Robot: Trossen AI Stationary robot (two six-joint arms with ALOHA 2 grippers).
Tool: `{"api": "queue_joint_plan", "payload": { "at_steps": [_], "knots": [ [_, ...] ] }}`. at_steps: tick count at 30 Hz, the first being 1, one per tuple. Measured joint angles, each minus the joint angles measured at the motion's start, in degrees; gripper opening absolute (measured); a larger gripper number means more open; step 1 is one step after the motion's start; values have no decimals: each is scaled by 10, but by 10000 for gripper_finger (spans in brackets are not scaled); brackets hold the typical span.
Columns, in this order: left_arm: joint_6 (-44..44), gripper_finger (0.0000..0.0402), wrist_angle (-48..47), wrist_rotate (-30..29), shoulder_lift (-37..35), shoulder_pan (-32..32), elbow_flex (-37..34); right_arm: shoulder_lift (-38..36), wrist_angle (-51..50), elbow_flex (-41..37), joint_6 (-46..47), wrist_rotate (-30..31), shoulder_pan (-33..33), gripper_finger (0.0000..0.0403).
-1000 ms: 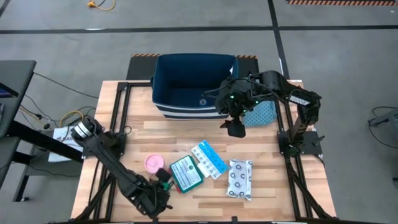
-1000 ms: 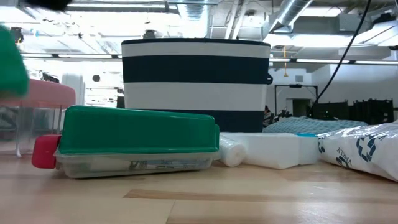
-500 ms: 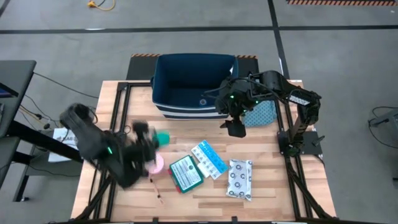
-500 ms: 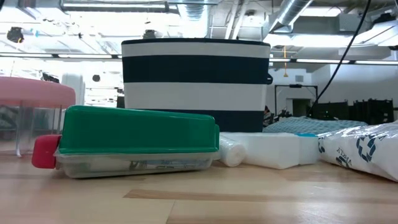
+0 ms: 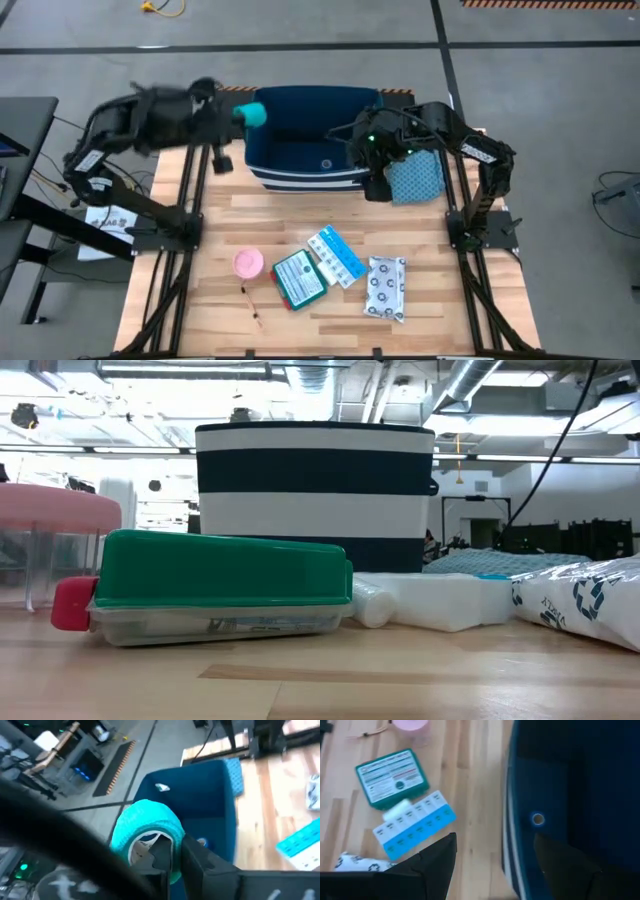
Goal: Pick & place medical supplies in basket/bin
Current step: Put the green bandage into the bin
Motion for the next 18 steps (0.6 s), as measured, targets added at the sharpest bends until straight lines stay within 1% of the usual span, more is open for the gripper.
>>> {"api": "queue_joint_plan", "payload": {
  "at_steps": [3,6,8,10,11,13,16,18],
  "knots": [
    [58,7,2,94,24,111,-1,0,16,0,7,0,-20,260],
    [85,7,7,212,60,203,-2,0,61,0,31,0,-42,260],
    [100,7,9,278,86,248,-2,0,97,0,48,0,-56,260],
    [102,7,20,317,116,266,-2,0,132,0,62,0,-68,260],
    [97,7,32,336,130,276,-3,0,146,0,67,0,-73,260],
    [90,7,38,353,149,296,-4,0,170,0,76,0,-83,260],
    [96,7,32,351,166,319,-1,0,183,0,87,0,-96,260],
    [96,7,22,343,190,327,-1,0,183,0,91,0,-103,260]
  ]
}}
